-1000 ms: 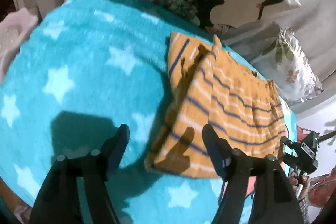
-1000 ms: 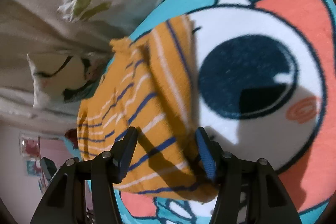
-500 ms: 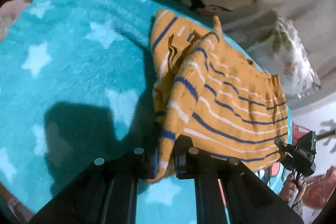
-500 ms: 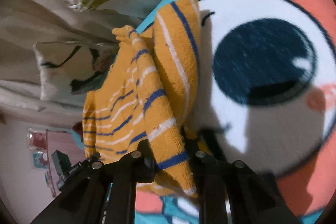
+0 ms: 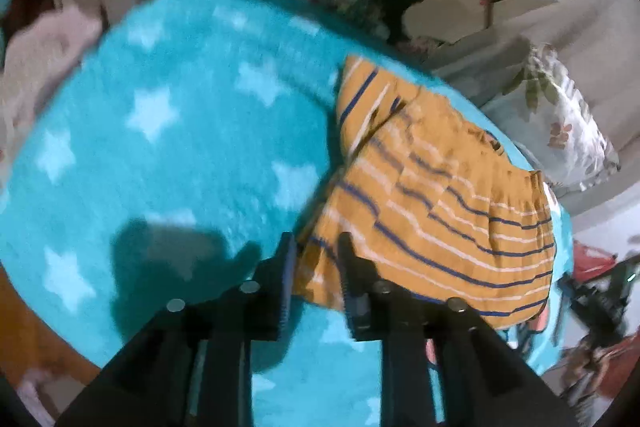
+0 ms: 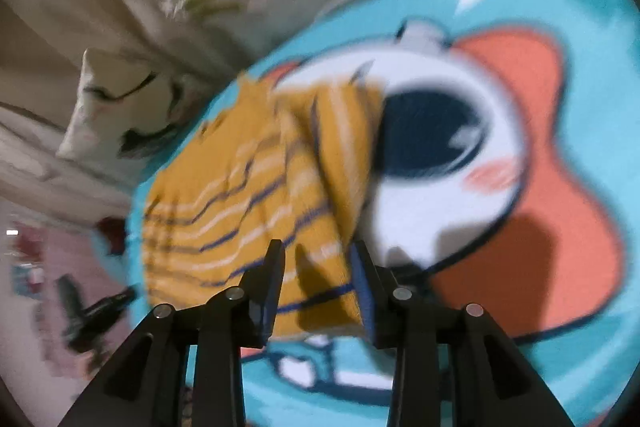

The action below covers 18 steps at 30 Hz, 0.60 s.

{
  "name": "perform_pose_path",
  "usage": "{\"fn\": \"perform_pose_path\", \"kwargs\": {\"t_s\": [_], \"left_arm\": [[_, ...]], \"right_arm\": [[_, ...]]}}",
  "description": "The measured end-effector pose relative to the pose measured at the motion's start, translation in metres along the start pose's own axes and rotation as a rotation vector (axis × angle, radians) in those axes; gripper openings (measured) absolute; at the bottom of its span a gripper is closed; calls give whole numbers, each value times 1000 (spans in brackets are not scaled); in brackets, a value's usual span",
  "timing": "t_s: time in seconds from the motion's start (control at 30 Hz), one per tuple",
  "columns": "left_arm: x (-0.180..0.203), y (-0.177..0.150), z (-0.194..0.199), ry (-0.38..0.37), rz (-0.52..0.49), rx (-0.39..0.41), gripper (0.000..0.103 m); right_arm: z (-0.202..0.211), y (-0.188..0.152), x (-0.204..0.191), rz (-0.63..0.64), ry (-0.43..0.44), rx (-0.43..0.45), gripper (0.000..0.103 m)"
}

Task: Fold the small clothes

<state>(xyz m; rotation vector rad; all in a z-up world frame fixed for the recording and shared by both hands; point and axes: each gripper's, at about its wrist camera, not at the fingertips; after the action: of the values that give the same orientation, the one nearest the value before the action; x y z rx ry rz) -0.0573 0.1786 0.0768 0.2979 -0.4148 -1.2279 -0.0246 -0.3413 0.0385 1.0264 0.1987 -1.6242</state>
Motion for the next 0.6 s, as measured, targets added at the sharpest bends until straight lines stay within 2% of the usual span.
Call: {"fn": "perform_pose_path", "kwargs": {"t_s": [0.03,0.07,0.17,0.27,0.33,0.47,0.57,0.6], "left_arm": [[7,5,3,8,-20,22,36],[15,10,7,7,-45,45,41],[44,22,3,-43,-117,70,48],[76,36,-17,-54,-188,64,49],[88,46,-30,-56,-207,62,49],[93,69,-66,-7,-216,22,49],[83,81,-92,49,-201,-26,49],[79,84,-99,45,-189,-40,49]], "right_arm": [[13,6,-9,30,-50,57,38],[20,10,-14,48,-61,86,39],[22,25,-38,104,-32,116,39],[-10,36,-62,159,-4,51,39],[-36,42,-76,199,-19,8,39],[-90,62,-86,222,-89,-51,39],[-121,80,-75,192,-164,-79,39],[-129,84,-70,178,-188,-86,39]]}}
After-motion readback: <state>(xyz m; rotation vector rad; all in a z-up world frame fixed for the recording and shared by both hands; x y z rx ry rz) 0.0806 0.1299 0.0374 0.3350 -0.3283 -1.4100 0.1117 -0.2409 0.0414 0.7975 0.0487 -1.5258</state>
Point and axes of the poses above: each gripper's, at about its wrist camera, not at the fingertips, and z roughly against the way its jaws point, x to its right, y to its top, and after that the axes turned 11 degrees about y, right-handed
